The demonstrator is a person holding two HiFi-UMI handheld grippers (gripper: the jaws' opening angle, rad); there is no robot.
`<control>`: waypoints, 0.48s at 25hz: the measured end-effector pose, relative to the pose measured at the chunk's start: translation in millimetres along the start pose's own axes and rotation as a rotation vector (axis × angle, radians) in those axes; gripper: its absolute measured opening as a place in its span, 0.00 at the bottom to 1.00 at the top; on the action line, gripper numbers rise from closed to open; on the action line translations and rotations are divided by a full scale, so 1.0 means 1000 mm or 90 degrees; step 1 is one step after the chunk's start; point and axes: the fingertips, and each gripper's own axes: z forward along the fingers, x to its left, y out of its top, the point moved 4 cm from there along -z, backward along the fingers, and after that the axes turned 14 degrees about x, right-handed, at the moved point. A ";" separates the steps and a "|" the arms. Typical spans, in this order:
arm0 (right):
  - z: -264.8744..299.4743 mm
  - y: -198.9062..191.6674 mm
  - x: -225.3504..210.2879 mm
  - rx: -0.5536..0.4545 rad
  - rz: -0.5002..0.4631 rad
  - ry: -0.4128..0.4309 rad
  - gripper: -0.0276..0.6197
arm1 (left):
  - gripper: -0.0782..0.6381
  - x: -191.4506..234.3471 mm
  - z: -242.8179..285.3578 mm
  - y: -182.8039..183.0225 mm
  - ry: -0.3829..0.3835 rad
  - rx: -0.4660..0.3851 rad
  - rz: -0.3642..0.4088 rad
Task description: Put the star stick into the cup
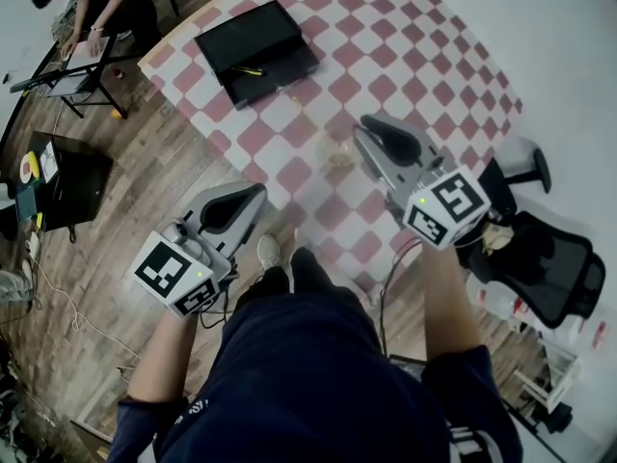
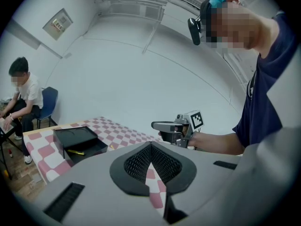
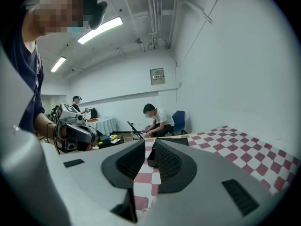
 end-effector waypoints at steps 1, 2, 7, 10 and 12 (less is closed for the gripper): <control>-0.006 0.001 0.003 -0.002 -0.001 -0.002 0.16 | 0.15 -0.004 -0.001 0.001 -0.002 0.000 0.004; -0.012 0.001 0.006 -0.004 -0.004 -0.005 0.16 | 0.15 -0.008 -0.002 0.002 -0.005 -0.001 0.008; -0.037 0.000 0.023 -0.013 -0.005 -0.021 0.14 | 0.15 -0.024 -0.005 0.006 -0.018 -0.005 0.027; -0.049 -0.004 0.031 -0.010 0.008 -0.031 0.13 | 0.15 -0.035 -0.006 0.007 -0.027 -0.003 0.034; -0.057 -0.007 0.035 -0.011 0.020 -0.039 0.11 | 0.15 -0.042 -0.006 0.008 -0.032 -0.001 0.039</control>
